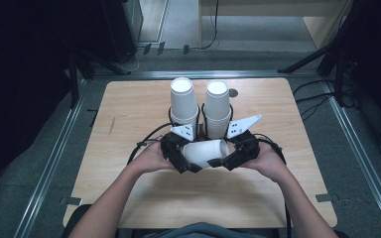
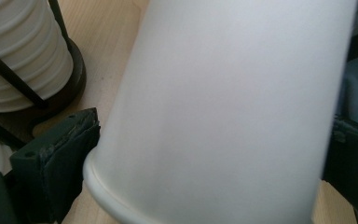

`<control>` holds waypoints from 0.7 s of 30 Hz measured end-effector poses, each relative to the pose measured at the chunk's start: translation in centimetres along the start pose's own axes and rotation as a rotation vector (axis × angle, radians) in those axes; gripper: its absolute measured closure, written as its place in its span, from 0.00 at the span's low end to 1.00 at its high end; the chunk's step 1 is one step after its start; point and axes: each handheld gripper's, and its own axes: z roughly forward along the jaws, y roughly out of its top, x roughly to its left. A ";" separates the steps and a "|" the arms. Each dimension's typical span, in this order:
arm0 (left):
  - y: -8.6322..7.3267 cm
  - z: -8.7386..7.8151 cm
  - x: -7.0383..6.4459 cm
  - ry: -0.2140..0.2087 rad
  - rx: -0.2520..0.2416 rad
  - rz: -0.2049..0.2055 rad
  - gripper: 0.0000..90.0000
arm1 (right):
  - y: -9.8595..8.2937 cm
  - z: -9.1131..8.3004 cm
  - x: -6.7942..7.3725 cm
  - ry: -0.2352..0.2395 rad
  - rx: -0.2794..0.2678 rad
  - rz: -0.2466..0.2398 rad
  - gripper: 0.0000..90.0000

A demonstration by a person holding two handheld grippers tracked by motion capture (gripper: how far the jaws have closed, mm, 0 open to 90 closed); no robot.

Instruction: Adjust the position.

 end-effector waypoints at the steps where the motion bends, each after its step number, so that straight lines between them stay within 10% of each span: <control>1: -0.1 0.1 0.0 -0.001 0.003 0.002 0.00 | 0.2 -0.2 0.1 0.004 -0.015 0.001 0.26; 21: -0.1 -0.9 0.3 0.010 0.025 0.009 0.12 | 0.6 -0.2 -0.2 0.026 -0.020 0.065 0.16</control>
